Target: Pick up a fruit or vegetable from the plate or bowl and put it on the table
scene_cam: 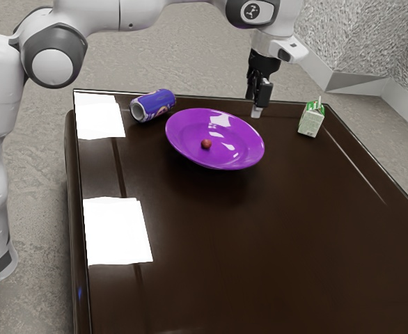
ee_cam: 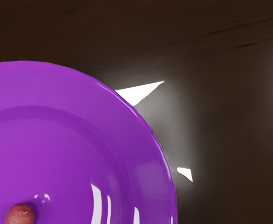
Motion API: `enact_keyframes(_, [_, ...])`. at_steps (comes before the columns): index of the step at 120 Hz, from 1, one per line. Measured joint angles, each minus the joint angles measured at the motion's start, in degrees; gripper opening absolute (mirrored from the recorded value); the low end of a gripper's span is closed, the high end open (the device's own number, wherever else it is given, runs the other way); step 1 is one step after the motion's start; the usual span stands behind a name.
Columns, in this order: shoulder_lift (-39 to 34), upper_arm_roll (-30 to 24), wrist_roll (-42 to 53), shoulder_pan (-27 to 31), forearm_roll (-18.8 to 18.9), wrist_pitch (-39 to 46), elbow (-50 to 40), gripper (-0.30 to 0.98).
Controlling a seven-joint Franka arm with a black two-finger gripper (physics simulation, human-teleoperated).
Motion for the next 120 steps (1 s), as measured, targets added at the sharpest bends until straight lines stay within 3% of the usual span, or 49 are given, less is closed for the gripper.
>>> enact_keyframes(34, [-0.11,1.8,0.67,0.07,-0.94,0.01,0.08,0.69])
enact_keyframes(55, [-0.14,0.15,0.99,-0.49,-2.55,0.12,0.23,0.69])
enact_keyframes(84, [0.36,2.53,2.12,-0.06,-0.4,-1.53,-3.19,0.69])
enact_keyframes(120, [-12.73,11.17,3.32,-0.57,-0.24,-1.02,-22.48,0.69])
